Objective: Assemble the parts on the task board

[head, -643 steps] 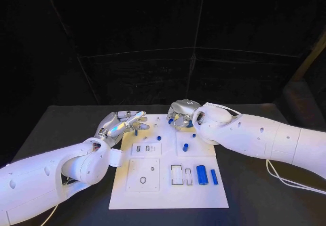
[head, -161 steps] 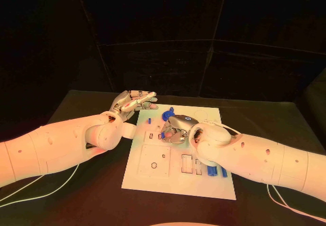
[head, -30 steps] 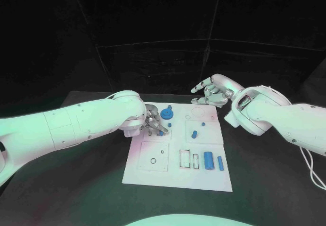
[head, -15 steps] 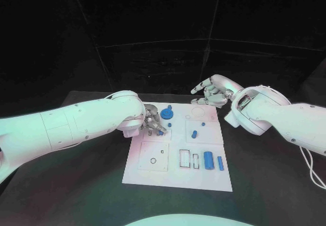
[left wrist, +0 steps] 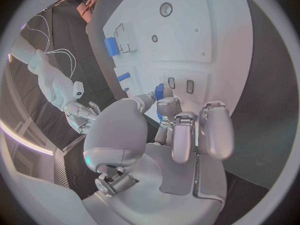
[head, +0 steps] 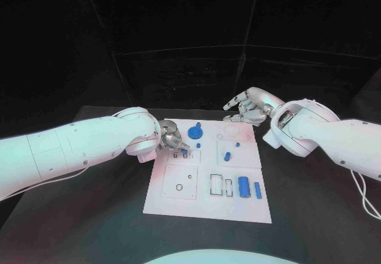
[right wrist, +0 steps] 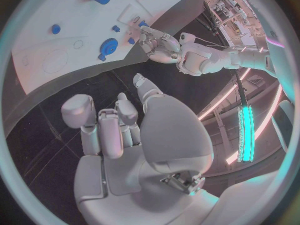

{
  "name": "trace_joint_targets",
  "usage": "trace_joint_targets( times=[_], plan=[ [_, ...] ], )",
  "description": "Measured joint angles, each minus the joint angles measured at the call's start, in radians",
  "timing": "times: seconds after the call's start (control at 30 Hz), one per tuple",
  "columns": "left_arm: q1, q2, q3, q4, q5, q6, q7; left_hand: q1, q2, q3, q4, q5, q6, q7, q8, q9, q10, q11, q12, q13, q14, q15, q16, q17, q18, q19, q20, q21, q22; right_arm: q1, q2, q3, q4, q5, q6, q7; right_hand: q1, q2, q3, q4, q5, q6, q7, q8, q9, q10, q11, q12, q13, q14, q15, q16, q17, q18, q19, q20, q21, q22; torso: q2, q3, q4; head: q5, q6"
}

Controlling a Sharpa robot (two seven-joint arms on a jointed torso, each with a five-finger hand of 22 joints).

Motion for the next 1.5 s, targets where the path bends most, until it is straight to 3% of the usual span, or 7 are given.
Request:
trace_joint_targets(
  times=[0.17, 0.27, 0.57, 1.0, 1.5],
  plan=[
    [-0.001, -0.026, -0.002, 0.024, 0.007, -0.036, 0.009, -0.001, -0.001, 0.005, 0.0, 0.0, -0.002, -0.002, 0.0, 0.003, 0.0, 0.0, 0.0, -0.004, 0.0, 0.0, 0.0, 0.0, 0.0, 0.0, 0.0, 0.0, 0.003, 0.0, 0.002, 0.0, -0.001, 0.003, 0.004, 0.0, -0.004, 0.004, -0.001, 0.001, -0.001, 0.0, 0.0, 0.003, 0.0, 0.0, 0.0, 0.004, 0.0, 0.0, 0.0, 0.0, 0.0, 0.0, 0.0, 0.0, -0.004, -0.001, 0.0, 0.0006, -0.0001, 0.004, 0.003],
    [-0.002, -0.033, -0.01, 0.033, 0.005, -0.051, 0.013, -0.001, -0.001, 0.008, 0.003, -0.001, -0.004, 0.0, 0.0, 0.004, 0.0, 0.0, -0.004, -0.007, 0.0, 0.0, 0.0, 0.0, 0.0, 0.0, 0.0, 0.0, 0.003, 0.0, 0.002, 0.0, -0.001, 0.003, 0.006, 0.0, -0.004, 0.004, -0.001, 0.001, -0.001, 0.004, -0.004, 0.003, 0.0, 0.0, 0.0, 0.004, 0.0, 0.0, 0.0, 0.0, 0.0, 0.0, 0.0, 0.0, -0.004, -0.001, 0.0, 0.0006, -0.0002, 0.004, 0.003],
    [-0.013, -0.02, -0.021, 0.026, -0.045, -0.074, 0.023, -0.008, -0.008, 0.011, 0.0, -0.001, -0.004, 0.0, 0.001, 0.005, 0.0, 0.0, -0.004, -0.011, 0.0, 0.0, 0.0, 0.0, 0.0, 0.0, 0.0, 0.0, 0.0, 0.0, 0.002, 0.0, -0.001, 0.005, 0.01, 0.0, -0.004, 0.004, -0.003, 0.003, -0.001, 0.004, -0.004, 0.003, 0.0, 0.0, 0.0, 0.004, 0.0, 0.0, 0.0, 0.0, 0.0, -0.001, 0.0, 0.0, -0.004, -0.001, 0.0, 0.0004, -0.0019, 0.007, 0.0],
    [-0.025, 0.001, -0.024, 0.014, -0.141, -0.089, 0.035, -0.015, -0.014, 0.022, -0.011, -0.002, -0.004, 0.0, 0.004, 0.006, 0.0, 0.0, -0.004, -0.009, 0.0, 0.0, 0.0, 0.0, 0.0, 0.0, 0.0, 0.0, 0.0, 0.0, 0.003, 0.0, 0.002, 0.005, 0.011, -0.001, -0.004, 0.004, -0.004, 0.004, -0.001, 0.004, -0.004, 0.003, 0.0, 0.0, 0.0, 0.004, 0.0, 0.0, 0.0, 0.0, 0.0, -0.001, 0.0, 0.0, -0.004, -0.004, 0.002, 0.0008, -0.0021, 0.008, -0.001],
    [-0.034, 0.004, -0.025, 0.008, -0.181, -0.089, 0.033, -0.015, -0.015, 0.028, -0.011, -0.005, -0.005, 0.002, 0.004, 0.006, 0.0, 0.0, -0.004, -0.009, 0.0, 0.0, 0.0, 0.0, 0.0, 0.0, 0.0, 0.0, 0.002, 0.0, 0.005, 0.0, 0.003, 0.006, 0.017, -0.006, -0.011, 0.003, -0.007, 0.007, -0.001, 0.004, -0.004, 0.003, -0.001, 0.0, 0.0, 0.004, 0.0, 0.0, 0.0, 0.0, 0.0, -0.001, -0.003, -0.004, -0.004, -0.007, 0.002, 0.0009, -0.0026, 0.009, -0.009]
  ],
)
